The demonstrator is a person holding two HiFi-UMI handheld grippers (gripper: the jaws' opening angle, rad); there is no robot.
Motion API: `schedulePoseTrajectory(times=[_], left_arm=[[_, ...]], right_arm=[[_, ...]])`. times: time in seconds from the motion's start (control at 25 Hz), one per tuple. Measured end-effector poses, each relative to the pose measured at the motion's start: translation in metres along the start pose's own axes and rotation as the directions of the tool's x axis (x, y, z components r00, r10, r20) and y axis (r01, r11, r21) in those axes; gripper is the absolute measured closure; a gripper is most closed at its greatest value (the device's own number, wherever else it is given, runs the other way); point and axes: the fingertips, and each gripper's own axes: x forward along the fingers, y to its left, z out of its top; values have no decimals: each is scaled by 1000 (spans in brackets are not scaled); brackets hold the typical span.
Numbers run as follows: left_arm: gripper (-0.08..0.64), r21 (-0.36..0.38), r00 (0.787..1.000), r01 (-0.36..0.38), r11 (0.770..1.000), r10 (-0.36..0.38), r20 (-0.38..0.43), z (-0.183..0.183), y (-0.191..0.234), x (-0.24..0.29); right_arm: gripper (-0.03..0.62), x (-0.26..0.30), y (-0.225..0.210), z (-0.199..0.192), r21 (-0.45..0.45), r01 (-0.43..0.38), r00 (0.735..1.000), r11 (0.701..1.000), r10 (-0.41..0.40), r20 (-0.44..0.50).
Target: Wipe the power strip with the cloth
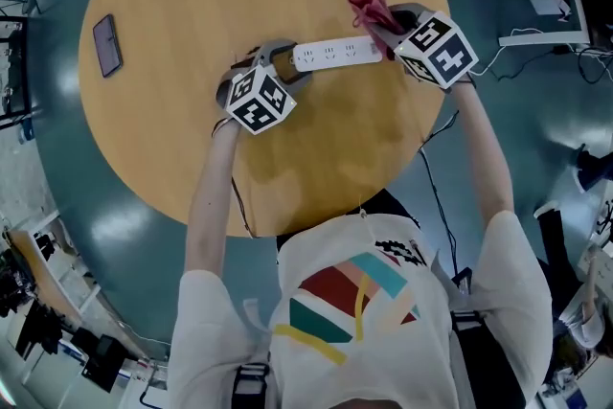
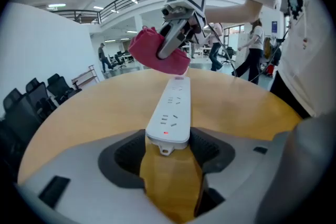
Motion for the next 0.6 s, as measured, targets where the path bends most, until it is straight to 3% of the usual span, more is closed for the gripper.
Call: schedulePoseTrajectory(times=[0.12, 0.2, 0.28, 0.4, 0.52, 0.6], left_arm=[[252, -76, 995, -92, 993, 95, 32, 4, 14, -10], [252, -145, 989, -113, 983, 125, 76, 10, 20, -20], [252, -193, 986, -99, 976, 123, 116, 18, 23, -32], [255, -247, 987, -29, 969, 66, 144, 28, 18, -43], [490, -246, 986, -88, 965, 119, 113, 26, 21, -43], [517, -234, 986, -111, 966, 137, 95, 24, 21, -38]], right_arm=[[554, 9, 5, 33, -107, -67, 998, 992, 69, 12], [554, 19, 11, 42, -168, -120, 993, 978, 122, -1], [552, 31, 21, 48, -230, -196, 981, 953, 195, -28], [554, 50, 40, 59, -325, -323, 946, 889, 309, -95], [552, 70, 57, 69, -402, -419, 908, 814, 372, -194], [552, 82, 63, 74, -444, -464, 885, 766, 389, -254]])
